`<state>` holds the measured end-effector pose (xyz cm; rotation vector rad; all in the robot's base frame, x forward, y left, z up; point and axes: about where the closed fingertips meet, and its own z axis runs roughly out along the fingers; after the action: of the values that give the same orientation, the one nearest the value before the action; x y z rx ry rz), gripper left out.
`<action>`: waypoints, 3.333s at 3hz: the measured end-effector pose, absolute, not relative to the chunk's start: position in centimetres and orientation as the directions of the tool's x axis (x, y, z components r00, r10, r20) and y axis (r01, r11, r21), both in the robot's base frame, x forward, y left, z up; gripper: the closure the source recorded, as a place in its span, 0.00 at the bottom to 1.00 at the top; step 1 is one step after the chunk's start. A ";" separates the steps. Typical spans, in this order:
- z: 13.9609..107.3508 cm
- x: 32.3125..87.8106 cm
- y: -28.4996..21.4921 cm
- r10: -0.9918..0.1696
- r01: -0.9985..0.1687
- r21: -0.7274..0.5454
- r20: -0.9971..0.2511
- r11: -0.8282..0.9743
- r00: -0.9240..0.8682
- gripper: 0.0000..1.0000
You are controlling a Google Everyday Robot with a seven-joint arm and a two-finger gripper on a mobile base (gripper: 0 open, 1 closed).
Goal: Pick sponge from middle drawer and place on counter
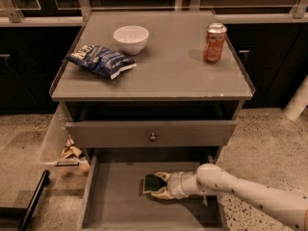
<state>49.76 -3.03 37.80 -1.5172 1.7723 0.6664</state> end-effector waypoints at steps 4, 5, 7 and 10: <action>50.1 47.3 -5.8 -0.694 -0.979 -0.067 -0.715 0.193 -0.088 1.00; 53.6 48.5 -6.5 -0.725 -0.972 -0.137 -0.687 0.191 -0.046 1.00; 56.3 47.4 -6.1 -0.726 -0.969 -0.171 -0.687 0.176 -0.010 1.00; 71.7 47.0 -5.8 -0.776 -0.933 -0.349 -0.611 0.091 0.153 1.00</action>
Offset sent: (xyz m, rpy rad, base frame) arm -0.0146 -0.0060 0.0721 0.0249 0.0380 0.0238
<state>47.03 -5.78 71.71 -1.7114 1.6507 0.2746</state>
